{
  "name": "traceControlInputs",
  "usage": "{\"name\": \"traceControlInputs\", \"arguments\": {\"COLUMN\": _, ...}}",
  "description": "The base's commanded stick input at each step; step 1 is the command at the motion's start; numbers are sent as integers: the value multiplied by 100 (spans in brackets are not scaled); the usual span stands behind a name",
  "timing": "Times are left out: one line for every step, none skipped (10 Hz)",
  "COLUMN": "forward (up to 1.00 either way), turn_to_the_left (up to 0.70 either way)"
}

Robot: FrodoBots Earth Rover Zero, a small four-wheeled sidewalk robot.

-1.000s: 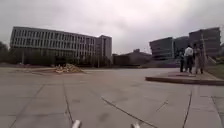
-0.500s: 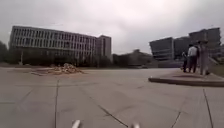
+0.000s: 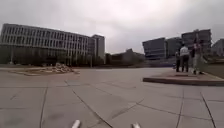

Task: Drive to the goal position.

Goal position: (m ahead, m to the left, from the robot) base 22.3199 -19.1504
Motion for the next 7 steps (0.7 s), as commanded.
{"name": "traceControlInputs", "arguments": {"forward": 85, "turn_to_the_left": 0}}
{"name": "traceControlInputs", "arguments": {"forward": 85, "turn_to_the_left": 0}}
{"name": "traceControlInputs", "arguments": {"forward": 85, "turn_to_the_left": 0}}
{"name": "traceControlInputs", "arguments": {"forward": 85, "turn_to_the_left": 0}}
{"name": "traceControlInputs", "arguments": {"forward": 85, "turn_to_the_left": 0}}
{"name": "traceControlInputs", "arguments": {"forward": 85, "turn_to_the_left": 0}}
{"name": "traceControlInputs", "arguments": {"forward": 85, "turn_to_the_left": 0}}
